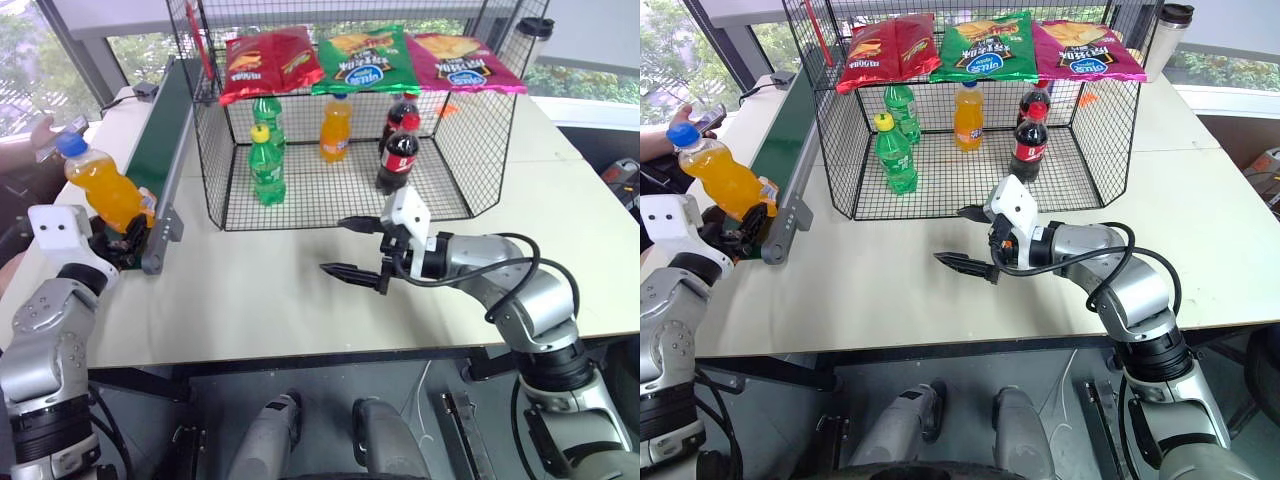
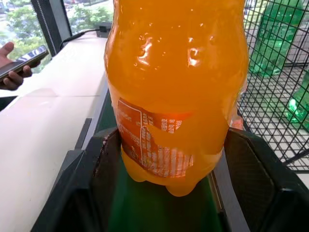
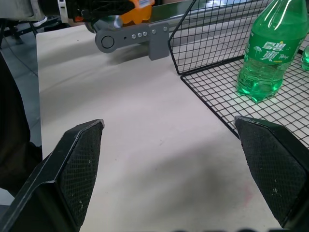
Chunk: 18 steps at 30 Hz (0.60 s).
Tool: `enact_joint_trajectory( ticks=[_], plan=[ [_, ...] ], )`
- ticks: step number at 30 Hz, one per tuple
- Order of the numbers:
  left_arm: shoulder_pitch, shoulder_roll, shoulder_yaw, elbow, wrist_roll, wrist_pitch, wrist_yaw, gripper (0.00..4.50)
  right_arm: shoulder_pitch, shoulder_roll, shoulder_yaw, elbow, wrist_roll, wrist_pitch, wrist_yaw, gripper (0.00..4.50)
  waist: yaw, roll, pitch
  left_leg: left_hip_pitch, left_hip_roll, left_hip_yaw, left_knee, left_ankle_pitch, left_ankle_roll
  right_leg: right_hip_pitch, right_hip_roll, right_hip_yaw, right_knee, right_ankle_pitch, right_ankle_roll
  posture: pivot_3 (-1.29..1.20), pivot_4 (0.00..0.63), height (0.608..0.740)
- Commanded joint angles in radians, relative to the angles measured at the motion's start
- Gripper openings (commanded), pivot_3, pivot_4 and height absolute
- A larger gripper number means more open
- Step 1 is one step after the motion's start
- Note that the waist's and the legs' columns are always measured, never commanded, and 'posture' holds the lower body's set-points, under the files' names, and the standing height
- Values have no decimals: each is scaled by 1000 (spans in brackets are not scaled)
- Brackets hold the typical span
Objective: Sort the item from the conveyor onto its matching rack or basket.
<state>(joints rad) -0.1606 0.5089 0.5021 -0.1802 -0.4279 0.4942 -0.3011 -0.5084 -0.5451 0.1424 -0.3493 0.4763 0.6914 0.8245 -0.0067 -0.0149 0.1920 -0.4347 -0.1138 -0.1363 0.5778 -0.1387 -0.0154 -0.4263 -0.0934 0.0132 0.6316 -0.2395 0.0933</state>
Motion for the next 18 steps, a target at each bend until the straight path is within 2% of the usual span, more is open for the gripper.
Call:
enact_joint_trajectory(
  ticks=[1,12,18],
  plan=[
    [-9,0,17,-16,-20,-41,-15,2721,-12,-6,-26,-15,7,-5,-4,4500,0,0,0,0,0,0,0,0,0,0,0,0,0,0,0,0,150,739],
    [-23,14,38,-34,-68,-40,-29,2721,-22,-5,-25,-14,8,-6,-10,4500,-2,0,0,0,0,0,0,0,0,0,0,0,0,0,0,0,150,739],
    [-45,70,12,-95,-131,15,-106,2721,-61,6,-34,-17,32,10,-11,4500,-5,-1,0,-1,0,0,0,0,0,-1,0,0,0,0,0,0,150,739]
  ],
)
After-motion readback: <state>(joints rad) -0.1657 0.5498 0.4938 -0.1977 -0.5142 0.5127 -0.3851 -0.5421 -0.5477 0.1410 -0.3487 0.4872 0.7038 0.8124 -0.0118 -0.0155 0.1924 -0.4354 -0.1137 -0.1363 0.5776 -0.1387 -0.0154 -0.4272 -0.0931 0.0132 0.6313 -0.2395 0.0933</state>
